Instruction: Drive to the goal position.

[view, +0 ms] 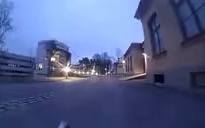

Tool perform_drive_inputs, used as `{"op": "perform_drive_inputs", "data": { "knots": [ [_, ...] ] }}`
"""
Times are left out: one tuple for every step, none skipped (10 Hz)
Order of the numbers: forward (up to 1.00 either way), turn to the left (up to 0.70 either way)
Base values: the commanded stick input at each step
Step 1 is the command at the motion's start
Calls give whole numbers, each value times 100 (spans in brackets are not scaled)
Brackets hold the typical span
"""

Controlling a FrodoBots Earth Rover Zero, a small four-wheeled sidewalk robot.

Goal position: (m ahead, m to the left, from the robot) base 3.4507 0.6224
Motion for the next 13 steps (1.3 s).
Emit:
{"op": "perform_drive_inputs", "data": {
  "knots": [
    [50,0],
    [50,0],
    [50,0],
    [50,0],
    [50,0],
    [50,0],
    [50,0],
    [50,0],
    [50,0],
    [50,0],
    [50,0],
    [50,0],
    [50,0]
  ]
}}
